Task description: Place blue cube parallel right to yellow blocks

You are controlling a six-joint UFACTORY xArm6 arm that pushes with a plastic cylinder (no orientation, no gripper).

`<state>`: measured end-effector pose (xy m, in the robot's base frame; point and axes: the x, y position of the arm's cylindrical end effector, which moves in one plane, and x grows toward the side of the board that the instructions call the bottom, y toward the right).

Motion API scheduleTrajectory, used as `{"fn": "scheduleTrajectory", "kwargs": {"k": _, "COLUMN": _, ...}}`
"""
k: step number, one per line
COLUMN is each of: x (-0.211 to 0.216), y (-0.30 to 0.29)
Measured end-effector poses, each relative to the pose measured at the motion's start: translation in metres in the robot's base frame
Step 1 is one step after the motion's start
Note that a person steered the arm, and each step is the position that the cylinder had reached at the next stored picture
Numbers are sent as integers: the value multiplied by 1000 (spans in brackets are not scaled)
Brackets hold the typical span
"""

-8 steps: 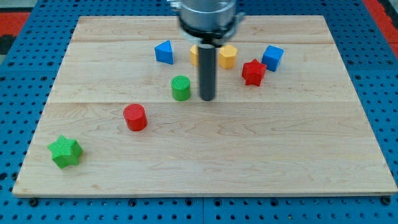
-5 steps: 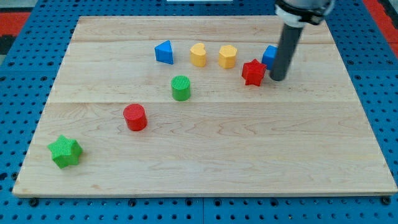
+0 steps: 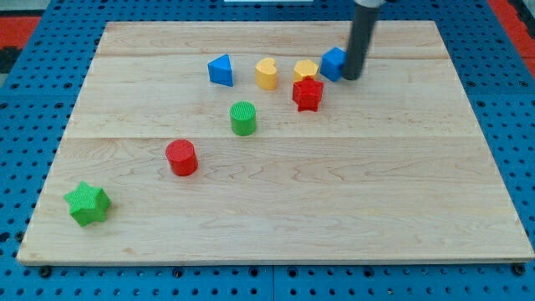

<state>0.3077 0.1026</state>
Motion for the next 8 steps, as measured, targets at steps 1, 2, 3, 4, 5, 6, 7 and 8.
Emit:
{"fn": "scheduleTrajectory", "kwargs": {"k": 1, "x": 8, "y": -14}}
{"fn": "scheduleTrajectory", "kwargs": {"k": 2, "x": 32, "y": -33}}
{"fn": "scheduleTrajectory", "kwargs": {"k": 3, "x": 16, "y": -89}}
{"fn": "scheduleTrajectory", "kwargs": {"k": 4, "x": 8, "y": -108}}
{"fn": "scheduleTrajectory", "kwargs": {"k": 5, "x": -5, "y": -85}}
{"fn": "scheduleTrajectory", "kwargs": {"k": 6, "x": -23, "y": -87}}
{"fn": "scheduleTrajectory", "kwargs": {"k": 7, "x": -54, "y": -65}}
{"fn": "scheduleTrajectory", "kwargs": {"k": 8, "x": -58, "y": -64}}
